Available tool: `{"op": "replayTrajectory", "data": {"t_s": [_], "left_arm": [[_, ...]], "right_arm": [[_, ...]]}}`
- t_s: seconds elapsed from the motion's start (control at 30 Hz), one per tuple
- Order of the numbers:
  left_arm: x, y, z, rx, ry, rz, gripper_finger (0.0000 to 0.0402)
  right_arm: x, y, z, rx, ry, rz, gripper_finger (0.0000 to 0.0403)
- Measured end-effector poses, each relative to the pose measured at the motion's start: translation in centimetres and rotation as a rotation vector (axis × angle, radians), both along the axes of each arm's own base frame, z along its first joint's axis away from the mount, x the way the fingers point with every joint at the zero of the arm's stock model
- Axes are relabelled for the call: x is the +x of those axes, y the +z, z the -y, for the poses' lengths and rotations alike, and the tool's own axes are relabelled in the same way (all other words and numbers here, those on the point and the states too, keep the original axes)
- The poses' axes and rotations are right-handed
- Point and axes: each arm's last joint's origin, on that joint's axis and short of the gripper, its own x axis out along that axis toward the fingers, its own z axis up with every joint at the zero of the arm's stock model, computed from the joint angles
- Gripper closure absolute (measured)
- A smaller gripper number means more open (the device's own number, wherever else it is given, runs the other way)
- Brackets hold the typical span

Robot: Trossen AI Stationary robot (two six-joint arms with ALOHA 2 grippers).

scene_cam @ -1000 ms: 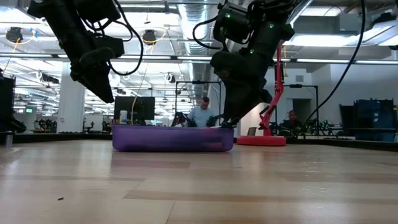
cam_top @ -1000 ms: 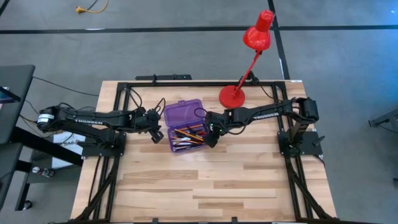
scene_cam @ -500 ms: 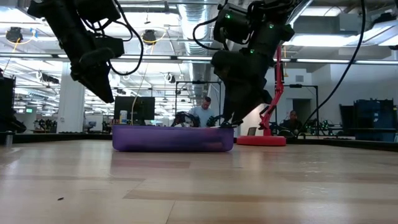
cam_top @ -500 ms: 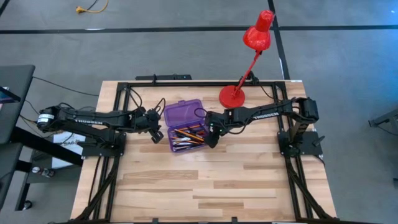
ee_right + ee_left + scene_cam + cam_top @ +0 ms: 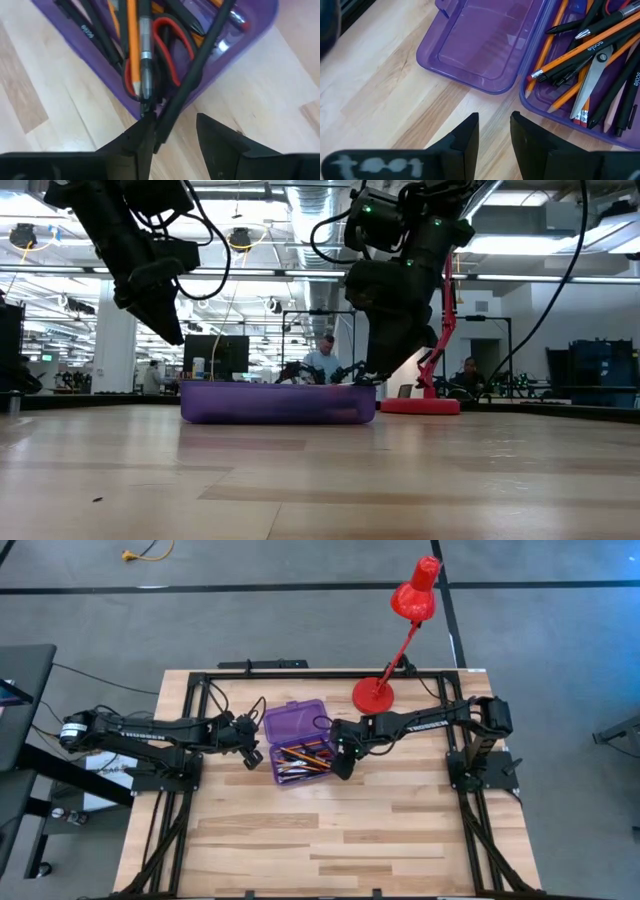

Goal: Pick & place school supplies into a supply box
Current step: Adjust the school supplies in the purple supply box

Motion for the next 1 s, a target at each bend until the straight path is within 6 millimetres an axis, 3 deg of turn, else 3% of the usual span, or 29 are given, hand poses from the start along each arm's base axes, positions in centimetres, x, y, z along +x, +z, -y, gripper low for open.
{"op": "replayTrajectory", "data": {"t_s": [1.0], "left_arm": [[0.1,0.1,0.0,0.001,0.003,0.011,0.0302]], "right_arm": [[-0.2,-0.9,0.1,-0.033,0.032,0.024,0.0294]]}}
